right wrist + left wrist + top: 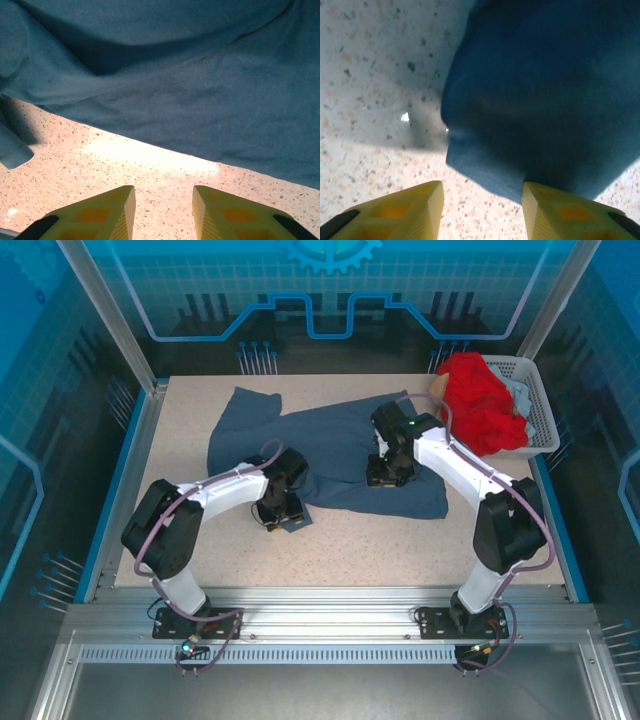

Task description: Fold and stack the t-shirts

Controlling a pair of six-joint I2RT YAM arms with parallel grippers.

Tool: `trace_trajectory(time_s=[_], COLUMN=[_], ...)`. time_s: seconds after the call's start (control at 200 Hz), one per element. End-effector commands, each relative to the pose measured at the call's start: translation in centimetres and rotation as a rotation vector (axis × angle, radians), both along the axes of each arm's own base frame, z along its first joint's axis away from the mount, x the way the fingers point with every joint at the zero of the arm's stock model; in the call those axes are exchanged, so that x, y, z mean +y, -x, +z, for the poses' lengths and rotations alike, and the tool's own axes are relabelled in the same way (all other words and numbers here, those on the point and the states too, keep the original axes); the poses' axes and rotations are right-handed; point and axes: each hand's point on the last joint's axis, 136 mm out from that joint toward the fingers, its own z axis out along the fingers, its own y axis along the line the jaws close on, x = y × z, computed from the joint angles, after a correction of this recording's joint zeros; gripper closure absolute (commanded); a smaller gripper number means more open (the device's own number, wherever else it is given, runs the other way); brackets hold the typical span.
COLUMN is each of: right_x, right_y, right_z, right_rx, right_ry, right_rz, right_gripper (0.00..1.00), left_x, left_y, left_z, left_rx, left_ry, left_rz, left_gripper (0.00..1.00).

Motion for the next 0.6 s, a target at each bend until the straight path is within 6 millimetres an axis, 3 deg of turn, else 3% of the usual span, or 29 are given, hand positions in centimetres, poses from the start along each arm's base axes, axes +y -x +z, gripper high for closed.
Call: trace_trajectory(time_s=[0.0, 0.38, 0.595], right_x=[-0.3, -0.7, -0.7], right_y=[0.5, 0.7, 0.7], right_z=[0.8, 0.8, 0.9], right_rx=[-0.005, -0.003, -0.009], right_ry=[-0.021, -0.012, -0.009], right_rz=[-0.021, -0.031, -0.029], right_gripper=[0.64, 0.64, 0.64], left_x=[-0.6, 0.3, 1.0], left_y=[-0.9, 0.7, 1.1], left_z=[-0.7, -2.7, 0.1], left_rx=[0.020, 0.100, 0.034], left_ry=[0.017, -0.028, -0.042], left_rz=[-0.036, -0.054, -0.036], left_gripper=[0.59, 0.60, 0.50])
